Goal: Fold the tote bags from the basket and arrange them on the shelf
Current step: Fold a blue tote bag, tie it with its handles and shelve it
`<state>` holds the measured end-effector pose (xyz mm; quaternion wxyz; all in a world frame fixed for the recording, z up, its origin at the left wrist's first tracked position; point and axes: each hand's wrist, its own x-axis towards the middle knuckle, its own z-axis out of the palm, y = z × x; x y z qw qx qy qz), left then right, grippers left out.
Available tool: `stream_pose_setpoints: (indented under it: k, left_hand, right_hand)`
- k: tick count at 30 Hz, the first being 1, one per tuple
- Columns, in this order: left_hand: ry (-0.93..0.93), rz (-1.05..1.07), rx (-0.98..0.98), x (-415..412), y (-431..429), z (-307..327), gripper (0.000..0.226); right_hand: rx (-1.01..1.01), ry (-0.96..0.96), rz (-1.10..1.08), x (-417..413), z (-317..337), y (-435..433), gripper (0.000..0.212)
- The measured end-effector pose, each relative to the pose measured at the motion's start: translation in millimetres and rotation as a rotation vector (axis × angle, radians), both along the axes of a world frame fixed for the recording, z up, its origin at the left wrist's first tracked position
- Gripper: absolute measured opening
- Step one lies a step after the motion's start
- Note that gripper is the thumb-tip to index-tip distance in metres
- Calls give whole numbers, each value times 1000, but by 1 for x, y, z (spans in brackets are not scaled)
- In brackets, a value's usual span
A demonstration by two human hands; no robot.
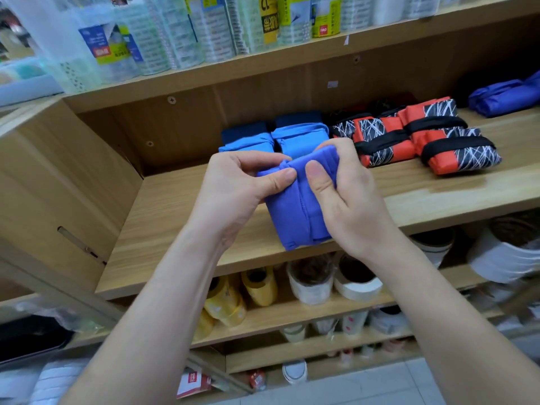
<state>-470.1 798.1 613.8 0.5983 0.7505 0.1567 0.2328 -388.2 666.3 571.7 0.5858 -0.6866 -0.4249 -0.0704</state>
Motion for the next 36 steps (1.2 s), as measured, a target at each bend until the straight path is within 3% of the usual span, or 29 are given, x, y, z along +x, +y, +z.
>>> stream_pose_setpoints:
  k: [3,8,12,14,17,19,21,22,24,26,27,29,32,34,36]
  left_hand:
    - [18,-78,30,-3,-2,-5,17]
    - [-44,-159,138,-10,-18,-12,21]
    - [-87,-504,86,-22,-18,-14,21]
    - [-98,-588,183,-21,-18,-17,35]
    - [-201,-473,204,-11,-28,-22,36]
    - [-243,-353,131,-4,-41,-26,23]
    - [-246,-228,19,0,-55,-31,20]
    - [-232,-179,-35,2,-63,-33,25]
    - [-174,-140,-84,5,-80,-36,31]
    - [-77,-155,-75,9,-98,-41,32]
    - [-28,-175,-85,10,-108,-43,33]
    - [13,-232,-121,11,-124,-46,33]
    - [-13,-342,-132,15,-146,-50,13]
    - [-29,-402,-97,20,-163,-52,34]
    - [-77,-381,-44,30,-186,-51,35]
  right_hand:
    - [-64,-13,38,-2,-2,-7,24]
    - [112,517,261,-4,-9,-22,27]
    - [249,828,350,-5,-3,-41,28]
    - [224,942,424,-8,1,-50,31]
    - [215,1083,485,-17,-2,-62,31]
    - [313,1187,626,-23,-3,-74,57]
    - [428,1167,736,-26,-6,-89,84]
    - [442,1131,721,-25,-10,-95,87]
    - [357,985,482,-24,-18,-105,64]
    - [287,836,158,-22,-23,-115,18]
    - [274,803,78,-22,-23,-122,13]
    - [264,802,10,-20,-21,-137,23]
    - [282,820,-49,-15,-22,-164,30]
    - [336,874,-75,-7,-28,-181,32]
    - [344,932,-80,3,-33,-200,35]
